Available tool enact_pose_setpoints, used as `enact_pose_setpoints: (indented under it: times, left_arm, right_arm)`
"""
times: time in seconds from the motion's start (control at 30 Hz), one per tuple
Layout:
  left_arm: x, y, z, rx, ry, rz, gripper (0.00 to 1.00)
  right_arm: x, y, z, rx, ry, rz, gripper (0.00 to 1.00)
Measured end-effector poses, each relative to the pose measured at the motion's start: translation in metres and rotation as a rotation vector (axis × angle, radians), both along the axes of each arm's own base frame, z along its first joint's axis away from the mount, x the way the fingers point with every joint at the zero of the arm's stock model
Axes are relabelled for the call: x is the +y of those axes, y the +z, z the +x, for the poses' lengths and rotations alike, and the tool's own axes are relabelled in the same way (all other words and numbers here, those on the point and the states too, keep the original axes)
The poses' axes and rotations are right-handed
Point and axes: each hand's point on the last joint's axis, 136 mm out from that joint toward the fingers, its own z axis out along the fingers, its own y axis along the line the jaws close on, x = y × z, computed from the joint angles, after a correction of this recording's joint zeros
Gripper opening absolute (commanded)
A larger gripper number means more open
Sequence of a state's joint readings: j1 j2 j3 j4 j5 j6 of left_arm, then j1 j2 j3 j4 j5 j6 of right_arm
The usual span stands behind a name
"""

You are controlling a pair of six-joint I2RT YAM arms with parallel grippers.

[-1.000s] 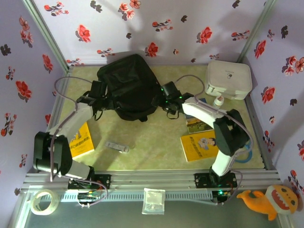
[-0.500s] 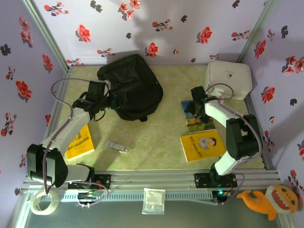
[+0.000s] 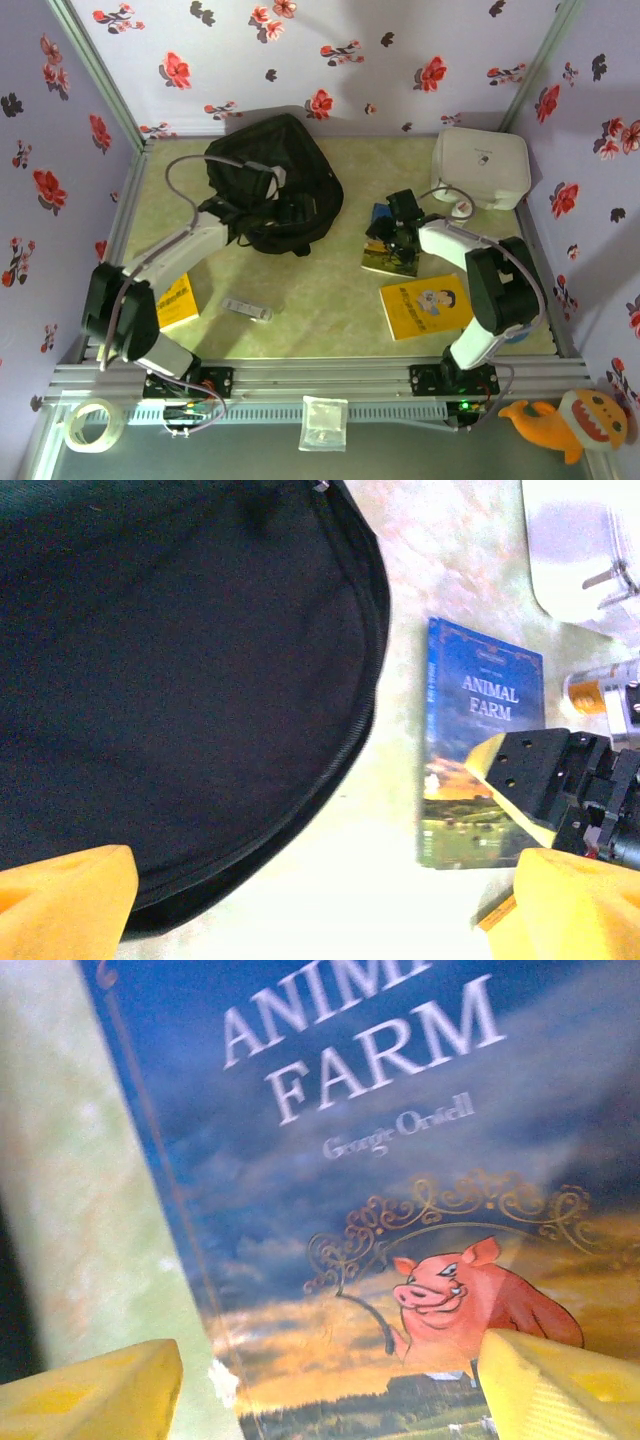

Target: Pack the student bag

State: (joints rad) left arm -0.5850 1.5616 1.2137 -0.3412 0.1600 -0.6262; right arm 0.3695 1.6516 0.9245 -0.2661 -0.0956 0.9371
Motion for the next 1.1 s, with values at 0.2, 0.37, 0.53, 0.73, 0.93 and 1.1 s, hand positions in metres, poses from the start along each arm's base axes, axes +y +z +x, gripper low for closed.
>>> enact_pose_setpoints:
  times: [0.2, 0.37, 0.53, 0.73, 0.93, 1.1]
  left_arm:
    - [-0.056, -0.031, -0.002, 0.067, -0.080, 0.027, 0.84]
    - [-0.096, -0.053, -0.004, 0.106, -0.146, 0.063, 0.75]
    - [-0.131, -0.074, -0.004, 0.131, -0.196, 0.084, 0.59]
    - [-0.153, -0.107, -0.007, 0.190, -0.228, 0.101, 0.53]
    - [-0.162, -0.127, -0.006, 0.236, -0.231, 0.104, 0.53]
    - [-0.171, -0.138, -0.007, 0.281, -0.233, 0.077, 0.53]
  right_arm:
    - [-0.012, 0.029, 0.002, -0.054, -0.015, 0.017, 0.71]
    - [-0.045, 0.031, 0.004, -0.056, -0.045, -0.049, 0.55]
    - [-0.066, 0.015, 0.000, -0.003, -0.037, -0.113, 0.41]
    - [-0.071, -0.011, -0.006, 0.074, -0.014, -0.145, 0.37]
    - [-0.071, -0.013, -0.005, 0.078, -0.010, -0.148, 0.39]
    - [-0.072, -0.014, -0.005, 0.083, -0.011, -0.145, 0.40]
